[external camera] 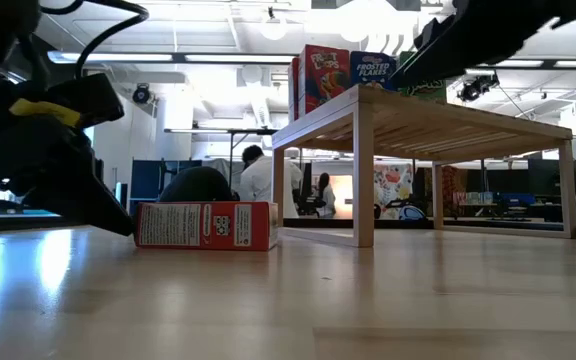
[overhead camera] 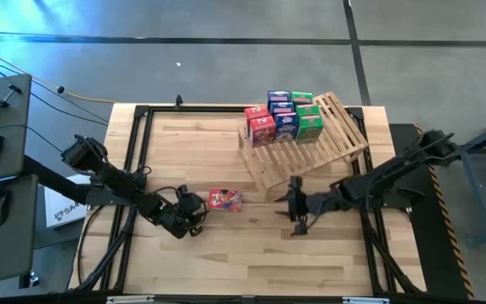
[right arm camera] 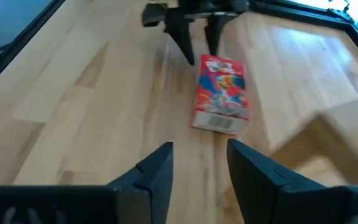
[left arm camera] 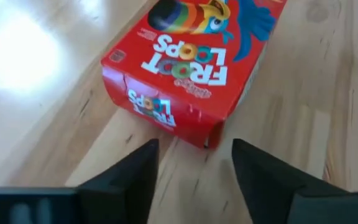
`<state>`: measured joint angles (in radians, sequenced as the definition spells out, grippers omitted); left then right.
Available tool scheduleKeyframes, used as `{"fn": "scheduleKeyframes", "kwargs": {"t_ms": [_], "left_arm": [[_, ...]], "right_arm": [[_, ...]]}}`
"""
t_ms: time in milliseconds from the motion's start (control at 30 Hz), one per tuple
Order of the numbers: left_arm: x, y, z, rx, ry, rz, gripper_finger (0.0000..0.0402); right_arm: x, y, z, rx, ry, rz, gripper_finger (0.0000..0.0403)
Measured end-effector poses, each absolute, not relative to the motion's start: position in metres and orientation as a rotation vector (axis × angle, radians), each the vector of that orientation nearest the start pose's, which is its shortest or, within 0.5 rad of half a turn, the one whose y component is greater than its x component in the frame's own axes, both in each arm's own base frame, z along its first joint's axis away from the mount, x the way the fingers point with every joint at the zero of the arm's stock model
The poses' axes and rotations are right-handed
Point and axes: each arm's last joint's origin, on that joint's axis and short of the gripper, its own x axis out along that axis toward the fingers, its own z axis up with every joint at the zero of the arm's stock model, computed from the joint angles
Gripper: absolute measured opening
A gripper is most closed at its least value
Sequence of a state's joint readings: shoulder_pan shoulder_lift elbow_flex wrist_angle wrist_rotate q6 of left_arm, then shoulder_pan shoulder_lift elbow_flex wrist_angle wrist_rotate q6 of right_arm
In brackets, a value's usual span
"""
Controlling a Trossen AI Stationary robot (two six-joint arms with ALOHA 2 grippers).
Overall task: Stack cereal on shelf
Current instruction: Put the red cereal box on the shelf aligned with the other red cereal boxes
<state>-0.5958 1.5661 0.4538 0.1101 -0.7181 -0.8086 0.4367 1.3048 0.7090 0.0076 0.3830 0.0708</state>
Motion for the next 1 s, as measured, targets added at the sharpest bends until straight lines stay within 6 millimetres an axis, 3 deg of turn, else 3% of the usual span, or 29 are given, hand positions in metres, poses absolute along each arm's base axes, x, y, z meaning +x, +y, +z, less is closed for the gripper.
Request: {"fn": "scheduleKeyframes", "kwargs": {"t_ms": [100, 233, 433, 533, 733, 1000], "left_arm": [[0.203, -0.110, 0.100, -0.133, 0.671, 0.408, 0.0214], [0.205, -0.109, 0.100, -0.092, 0.671, 0.391, 0.0218], [0.206, -0.108, 0.100, -0.038, 0.672, 0.384, 0.0186], [0.208, -0.109, 0.096, 0.022, 0.673, 0.371, 0.0157], [0.219, -0.110, 0.078, 0.098, 0.650, 0.370, 0.0086], [0.223, -0.115, 0.065, 0.164, 0.599, 0.377, 0.0027]], "right_arm": [[0.253, 0.118, 0.200, -0.179, 0.546, -0.010, 0.0133], [0.268, 0.139, 0.181, -0.225, 0.581, -0.059, 0.0095], [0.299, 0.174, 0.169, -0.344, 0.576, -0.105, 0.0013], [0.314, 0.182, 0.166, -0.372, 0.578, -0.112, 0.0007], [0.329, 0.185, 0.171, -0.363, 0.575, -0.127, 0.0009], [0.351, 0.151, 0.175, -0.237, 0.582, -0.226, 0.0001]]}}
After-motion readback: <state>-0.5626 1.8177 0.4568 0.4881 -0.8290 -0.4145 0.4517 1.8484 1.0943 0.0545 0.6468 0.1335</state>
